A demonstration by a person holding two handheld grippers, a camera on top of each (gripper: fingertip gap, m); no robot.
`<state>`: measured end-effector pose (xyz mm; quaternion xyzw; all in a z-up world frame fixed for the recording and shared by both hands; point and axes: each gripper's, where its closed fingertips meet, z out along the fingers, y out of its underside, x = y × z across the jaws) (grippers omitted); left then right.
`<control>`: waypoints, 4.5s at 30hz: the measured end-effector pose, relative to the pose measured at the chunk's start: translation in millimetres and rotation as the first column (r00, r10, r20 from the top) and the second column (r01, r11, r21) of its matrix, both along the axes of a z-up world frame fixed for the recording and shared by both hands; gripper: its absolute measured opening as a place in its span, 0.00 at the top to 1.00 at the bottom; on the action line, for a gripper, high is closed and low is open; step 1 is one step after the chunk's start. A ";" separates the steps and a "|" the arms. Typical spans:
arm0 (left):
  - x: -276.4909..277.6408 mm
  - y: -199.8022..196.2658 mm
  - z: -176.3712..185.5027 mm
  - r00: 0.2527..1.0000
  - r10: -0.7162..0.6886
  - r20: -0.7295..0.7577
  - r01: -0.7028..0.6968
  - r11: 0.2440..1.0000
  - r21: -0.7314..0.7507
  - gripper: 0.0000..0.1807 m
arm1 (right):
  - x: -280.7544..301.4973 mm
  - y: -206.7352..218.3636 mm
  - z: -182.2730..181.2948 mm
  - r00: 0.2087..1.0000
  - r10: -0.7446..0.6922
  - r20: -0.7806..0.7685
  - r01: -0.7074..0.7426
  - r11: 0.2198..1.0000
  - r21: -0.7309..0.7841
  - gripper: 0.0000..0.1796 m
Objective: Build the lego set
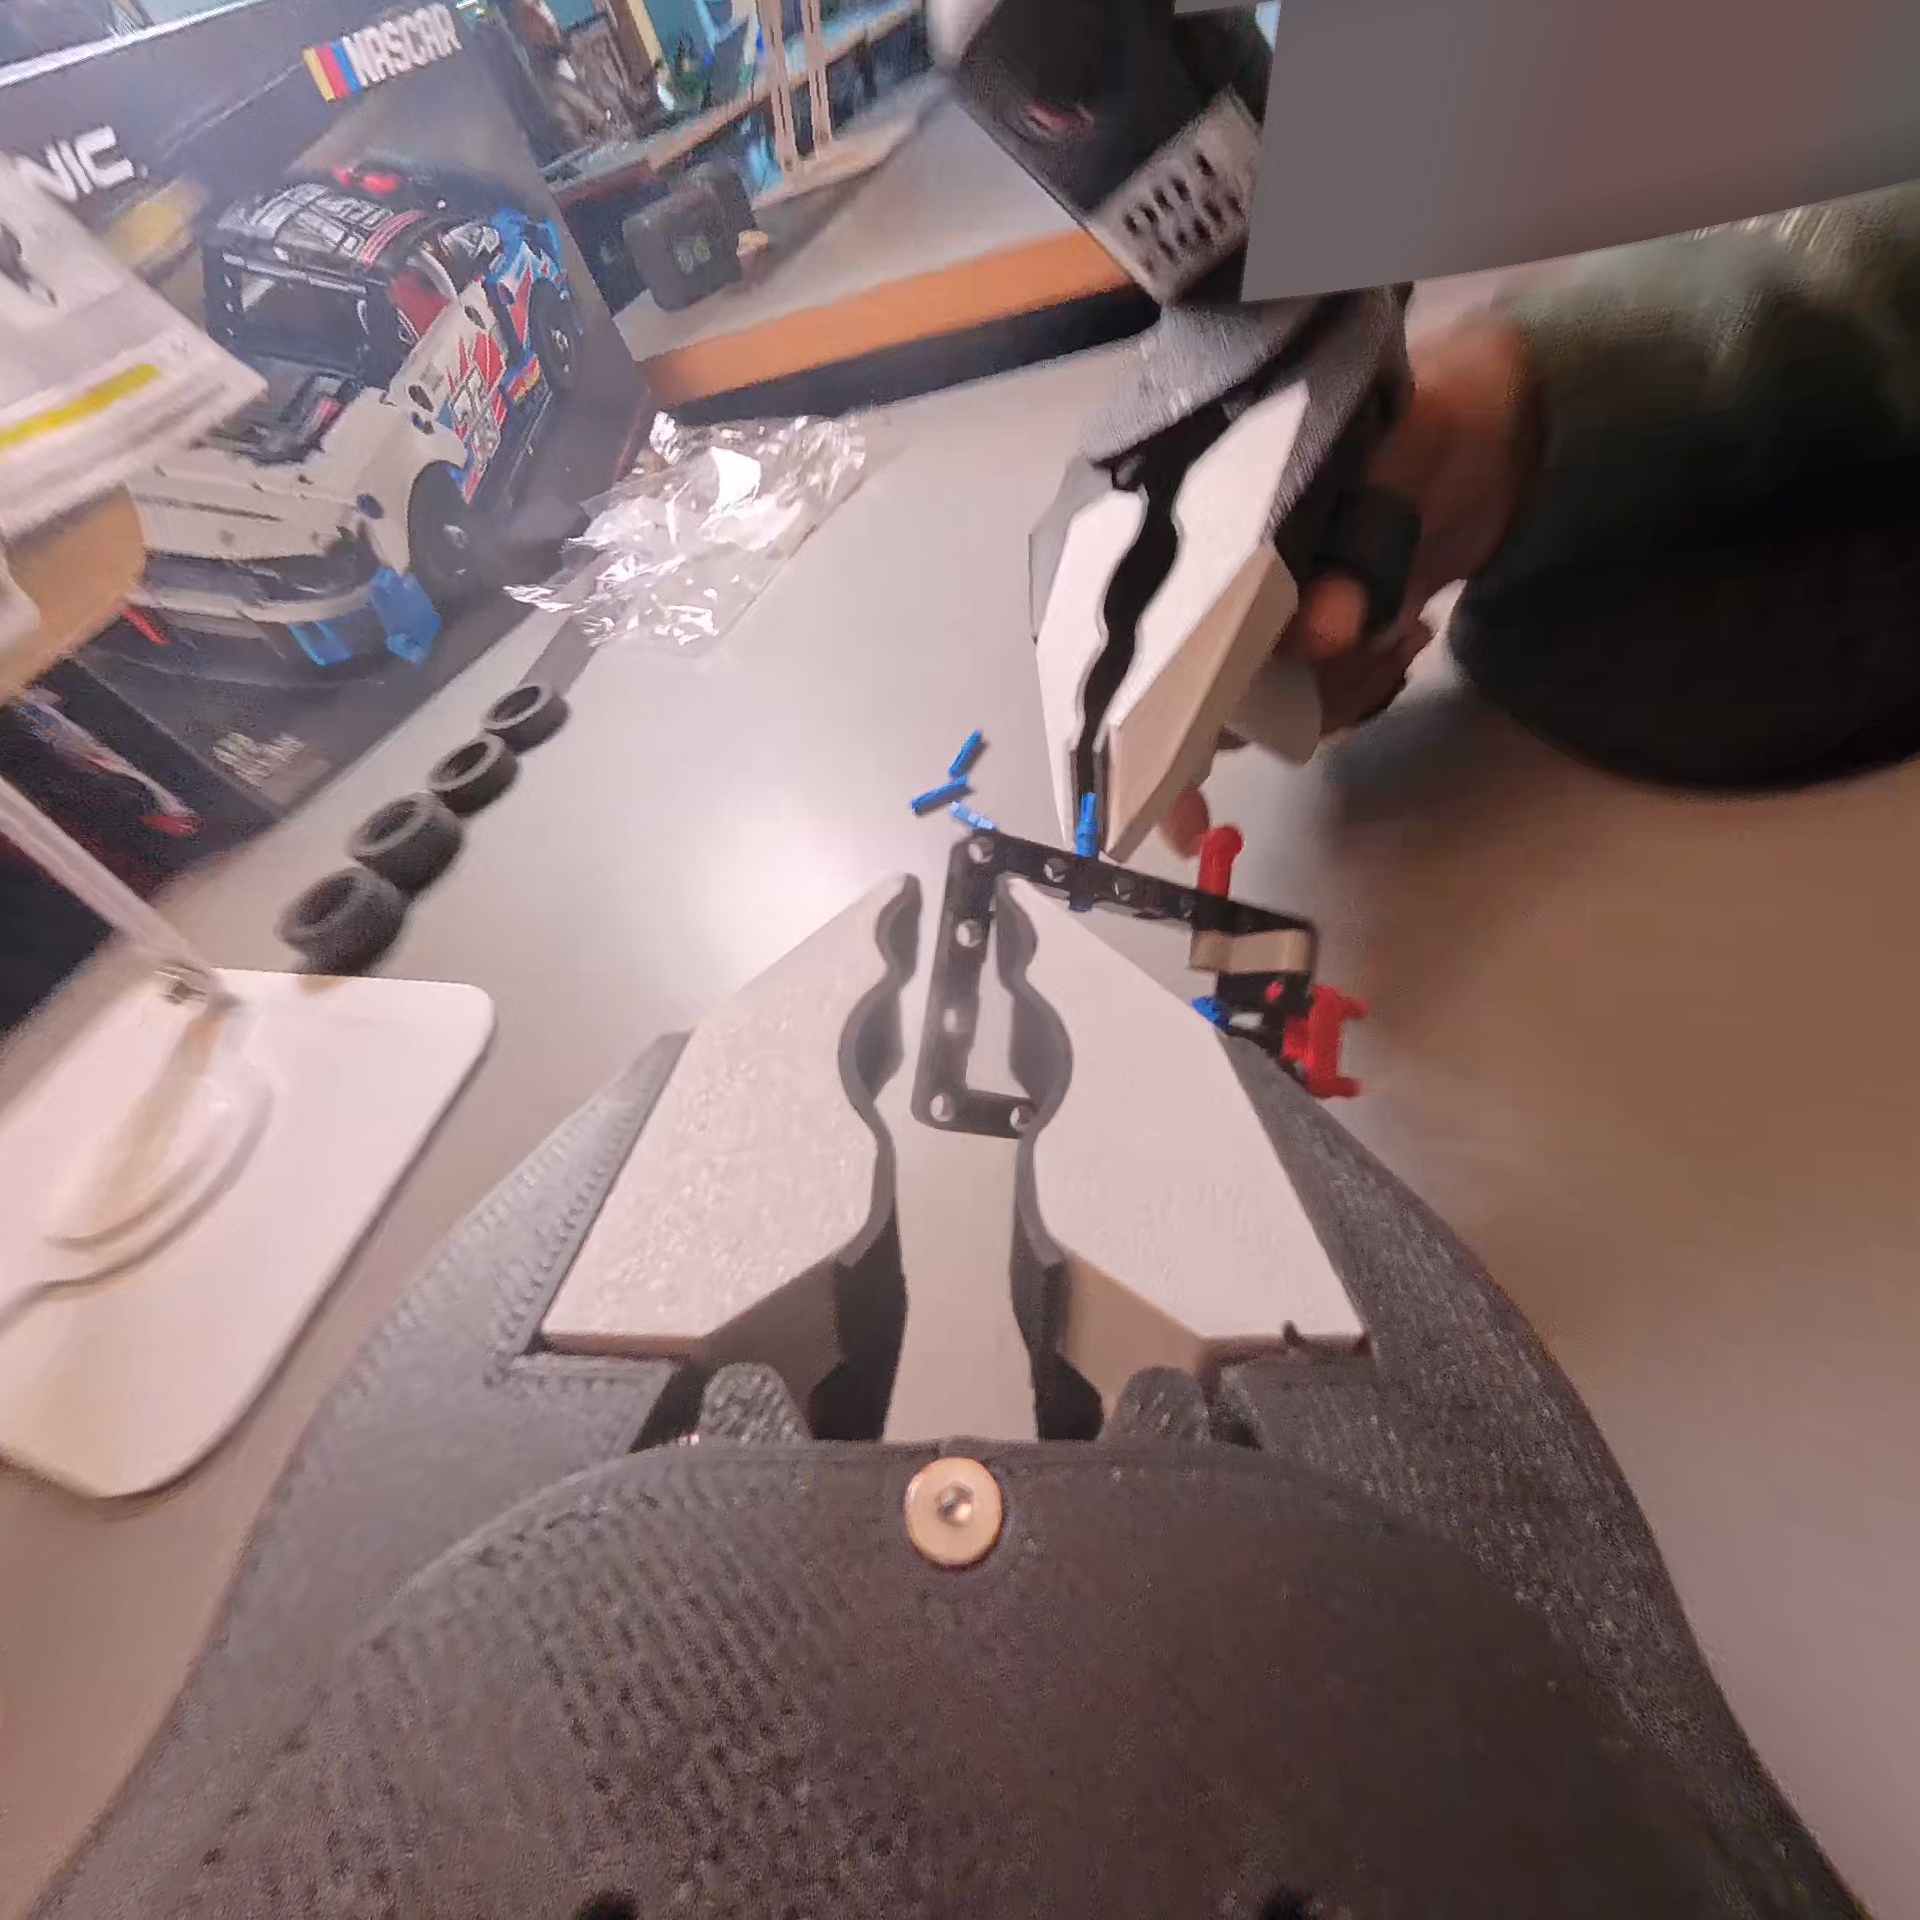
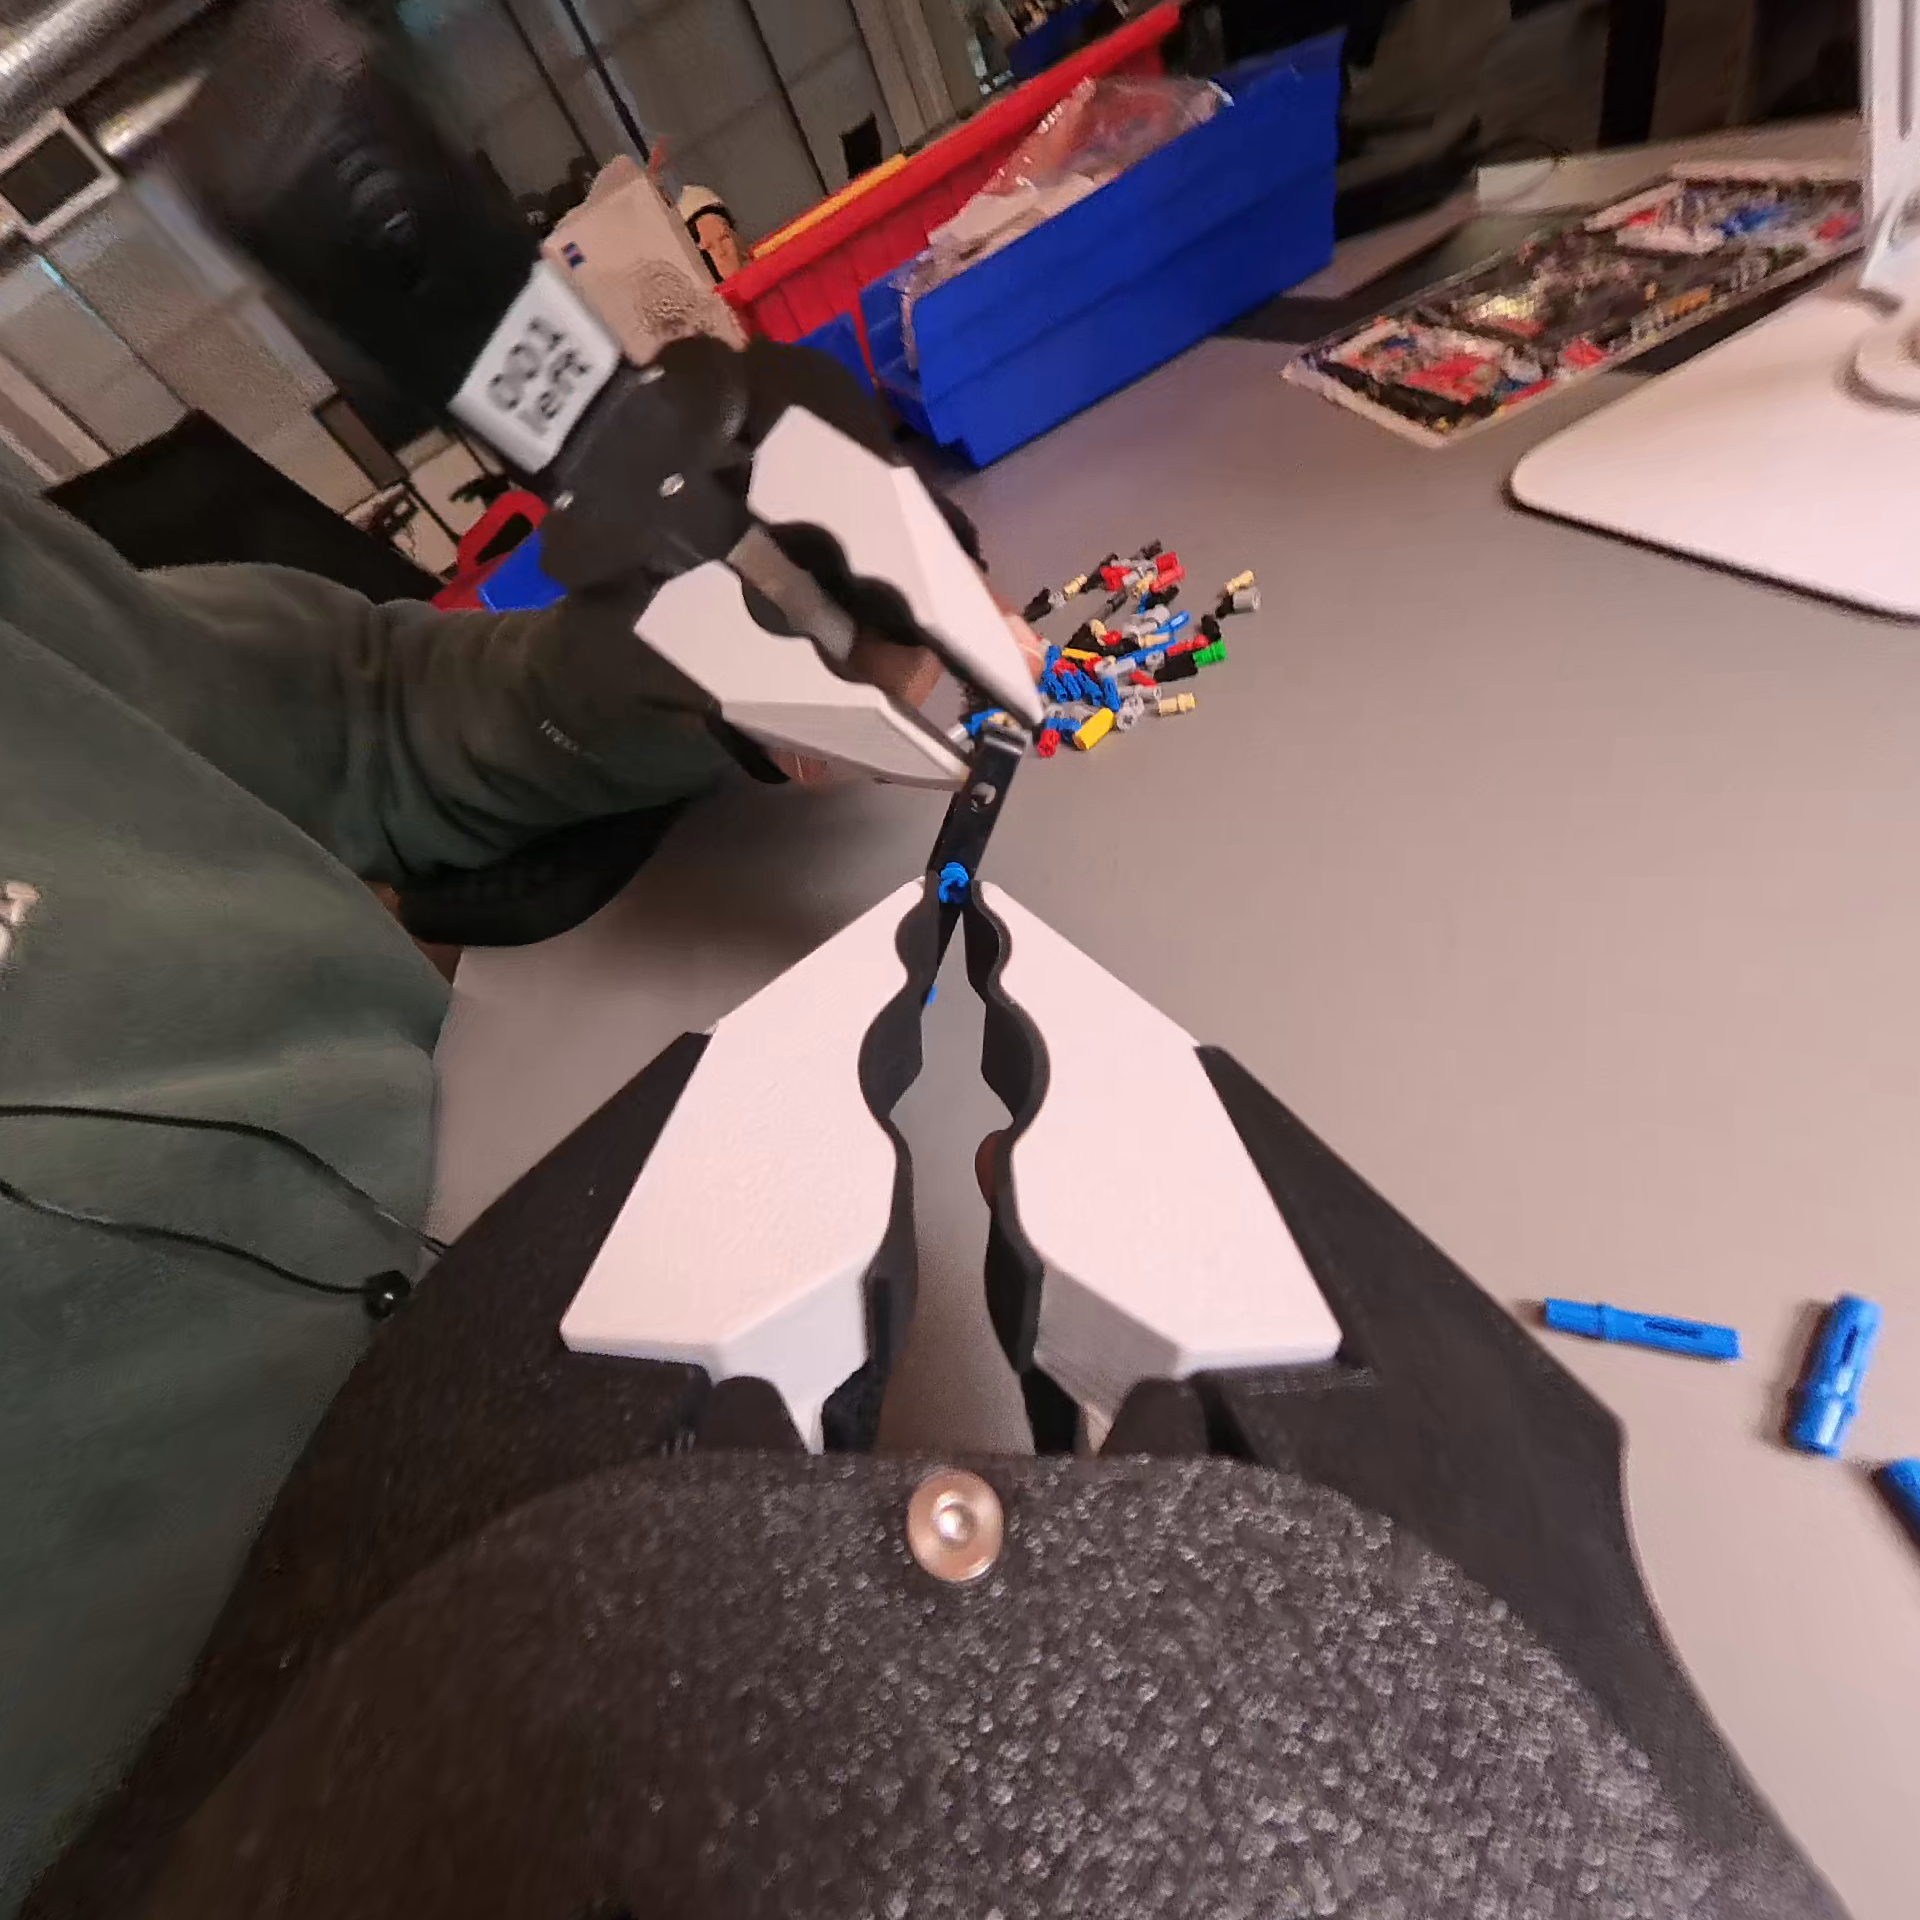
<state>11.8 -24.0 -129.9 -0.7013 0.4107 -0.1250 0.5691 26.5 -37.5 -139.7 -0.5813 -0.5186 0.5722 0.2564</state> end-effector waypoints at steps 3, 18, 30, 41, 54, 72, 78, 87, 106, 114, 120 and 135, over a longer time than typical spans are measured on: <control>-4.5 -2.3 7.6 0.959 -0.046 0.279 0.096 0.981 -0.169 0.76 | 3.4 -3.1 9.2 0.996 0.031 -0.086 -0.022 0.994 0.110 0.99; 17.1 -31.9 7.1 0.848 -0.199 0.491 0.397 0.852 -0.340 0.97 | 6.5 -15.6 12.5 0.983 0.109 -0.146 -0.079 0.978 0.194 0.99; 17.7 -30.6 2.2 0.881 -0.187 0.435 0.358 0.864 -0.354 0.97 | 8.8 -11.8 11.4 0.987 0.101 -0.129 -0.074 0.977 0.199 0.99; 17.9 -27.2 15.2 0.870 -0.178 0.460 0.337 0.896 -0.290 0.97 | 8.7 -8.0 20.9 0.982 0.078 -0.172 -0.053 0.988 0.145 0.97; 17.3 -24.4 23.8 0.825 -0.145 0.547 0.354 0.886 -0.299 0.92 | 6.9 -13.0 16.2 0.986 0.090 -0.138 -0.061 0.977 0.205 0.99; 18.6 -30.4 17.4 0.875 -0.201 0.440 0.341 0.902 -0.265 0.96 | 1.2 -18.7 10.3 0.995 0.081 -0.063 -0.069 0.982 0.175 0.99; 20.7 -30.8 19.1 0.891 -0.216 0.400 0.330 0.913 -0.241 0.96 | -3.1 -22.1 10.4 0.994 0.082 -0.068 -0.072 0.988 0.137 0.99; 21.6 -31.7 13.5 0.871 -0.219 0.439 0.367 0.885 -0.288 0.96 | -2.5 -24.6 4.2 0.994 0.101 -0.040 -0.094 0.983 0.158 1.00; 6.1 -9.8 -16.4 0.851 0.028 0.524 0.304 0.788 -0.535 0.96 | 75.2 100.2 -9.2 0.936 -0.292 0.197 0.153 0.840 0.521 0.90; 11.4 -17.1 -14.8 0.861 -0.033 0.507 0.330 0.795 -0.509 0.97 | 89.0 123.0 -64.5 0.870 -0.202 0.449 -0.013 0.902 0.432 0.88; 11.0 -19.6 -17.2 0.871 -0.051 0.489 0.335 0.789 -0.515 0.96 | 79.2 131.3 -75.7 0.838 -0.182 0.515 -0.084 0.889 0.451 0.96; 2.0 -11.2 -58.5 0.917 0.093 0.387 0.223 0.685 -0.694 0.92 | 19.1 27.4 -24.8 0.967 0.066 0.248 -0.211 0.756 0.620 0.99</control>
